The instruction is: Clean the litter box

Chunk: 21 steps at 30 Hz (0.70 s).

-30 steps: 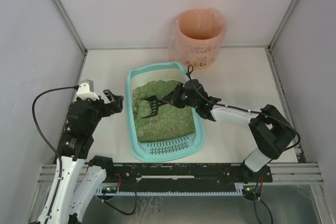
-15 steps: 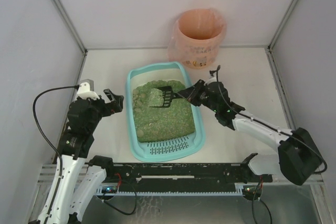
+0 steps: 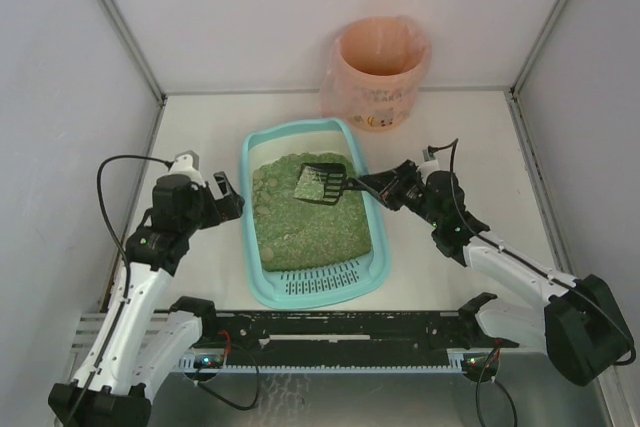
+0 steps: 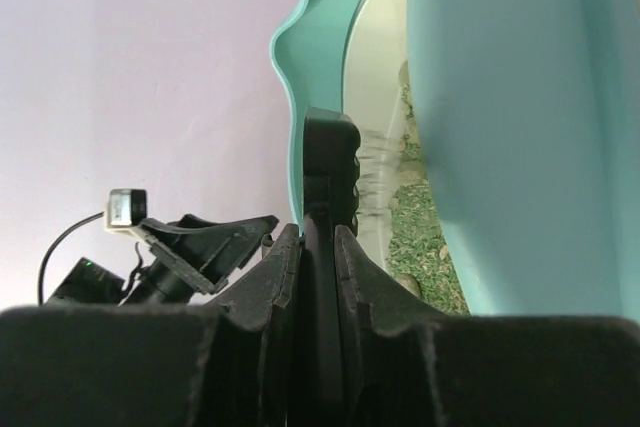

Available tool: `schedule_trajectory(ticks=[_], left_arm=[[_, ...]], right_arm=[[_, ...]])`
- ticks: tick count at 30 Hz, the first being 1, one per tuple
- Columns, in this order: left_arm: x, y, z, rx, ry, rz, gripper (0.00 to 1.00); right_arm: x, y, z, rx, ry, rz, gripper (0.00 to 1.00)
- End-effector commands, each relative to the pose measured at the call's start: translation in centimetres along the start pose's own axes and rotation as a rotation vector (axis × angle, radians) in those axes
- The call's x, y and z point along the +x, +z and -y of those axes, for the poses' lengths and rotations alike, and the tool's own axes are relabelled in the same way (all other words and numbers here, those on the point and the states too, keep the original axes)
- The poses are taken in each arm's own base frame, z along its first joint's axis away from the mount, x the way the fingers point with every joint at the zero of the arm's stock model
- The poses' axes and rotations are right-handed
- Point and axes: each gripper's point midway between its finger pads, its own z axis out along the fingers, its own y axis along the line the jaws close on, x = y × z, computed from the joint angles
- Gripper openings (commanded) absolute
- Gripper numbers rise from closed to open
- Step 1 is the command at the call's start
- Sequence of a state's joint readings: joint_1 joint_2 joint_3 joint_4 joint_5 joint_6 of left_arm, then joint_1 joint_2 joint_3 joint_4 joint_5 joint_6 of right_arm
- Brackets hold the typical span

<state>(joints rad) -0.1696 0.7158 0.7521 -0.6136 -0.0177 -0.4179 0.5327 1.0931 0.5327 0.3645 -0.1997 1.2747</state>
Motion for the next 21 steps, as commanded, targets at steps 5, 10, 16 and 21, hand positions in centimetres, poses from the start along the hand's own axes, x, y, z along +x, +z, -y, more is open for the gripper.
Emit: schedule_trajectory(ticks=[5,10,16,21], left_arm=[[-3.8,-1.6,1.4,0.014,-0.056,0.076,1.0],[-5.0,-2.6,1.8,0.059,-0.057,0.182,1.0],[-5.1,-3.2,1.8,0.073,-0.004,0.203,1.0],[-4.1,-2.5,1.4,0.059,0.013,0.173,1.0]], right_arm=[[-1.7,-1.1,-1.9,-0.119,0.092,0.048,0.0],[0.2,-0.7,-4.8,-0.209,0.007,-0.07,0.0],[0.2,-0.8,-4.5,-0.214,0.062,-0.068,0.0],[-0.9,-0.7,-1.9,-0.138,0.094,-0.021,0.0]])
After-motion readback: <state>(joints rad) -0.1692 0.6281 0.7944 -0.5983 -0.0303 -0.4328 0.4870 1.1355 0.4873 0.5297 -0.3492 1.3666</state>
